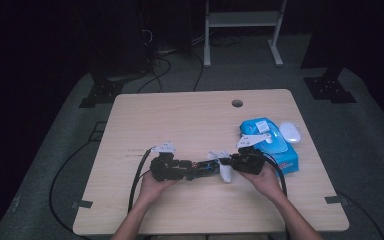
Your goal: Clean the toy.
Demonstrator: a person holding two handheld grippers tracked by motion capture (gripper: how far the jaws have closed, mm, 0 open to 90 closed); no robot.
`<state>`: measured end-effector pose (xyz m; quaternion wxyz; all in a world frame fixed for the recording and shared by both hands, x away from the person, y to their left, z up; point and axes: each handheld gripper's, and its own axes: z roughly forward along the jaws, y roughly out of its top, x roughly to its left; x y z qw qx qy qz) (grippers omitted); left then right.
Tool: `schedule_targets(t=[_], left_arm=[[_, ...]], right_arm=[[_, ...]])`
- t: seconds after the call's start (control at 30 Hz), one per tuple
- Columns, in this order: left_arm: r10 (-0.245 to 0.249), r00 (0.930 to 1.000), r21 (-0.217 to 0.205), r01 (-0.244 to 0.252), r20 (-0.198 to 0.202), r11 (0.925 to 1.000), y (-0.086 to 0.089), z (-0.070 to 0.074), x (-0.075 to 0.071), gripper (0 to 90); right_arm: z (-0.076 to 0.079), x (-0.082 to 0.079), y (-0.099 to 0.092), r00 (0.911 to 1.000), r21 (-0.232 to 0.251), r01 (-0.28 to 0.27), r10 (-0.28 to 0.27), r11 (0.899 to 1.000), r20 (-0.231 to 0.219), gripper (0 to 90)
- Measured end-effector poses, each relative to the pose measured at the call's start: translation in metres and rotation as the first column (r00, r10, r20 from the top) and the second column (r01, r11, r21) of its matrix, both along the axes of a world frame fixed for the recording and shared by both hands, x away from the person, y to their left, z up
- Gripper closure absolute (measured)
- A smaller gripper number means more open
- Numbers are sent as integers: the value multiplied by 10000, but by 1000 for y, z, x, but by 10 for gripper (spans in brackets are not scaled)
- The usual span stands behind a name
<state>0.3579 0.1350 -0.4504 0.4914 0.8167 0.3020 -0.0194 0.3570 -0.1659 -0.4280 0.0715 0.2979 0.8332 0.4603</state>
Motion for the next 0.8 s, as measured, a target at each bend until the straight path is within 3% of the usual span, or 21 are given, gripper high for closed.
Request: schedule_targets(t=[0.43,0.67,0.8], left_arm=[[-240,9993,216,233,299,9995,-2,1,-7,536],[-257,9969,519,219,741,9984,-6,2,-14,534],[-337,9967,541,298,733,9981,-6,2,-15,523]], right_arm=[[-4,-9,-5,10000,298,-49,47,9995,67,829],[-5,-13,-6,9999,349,-86,82,9994,112,829],[-6,-15,-8,9998,409,-114,108,9991,147,829]])
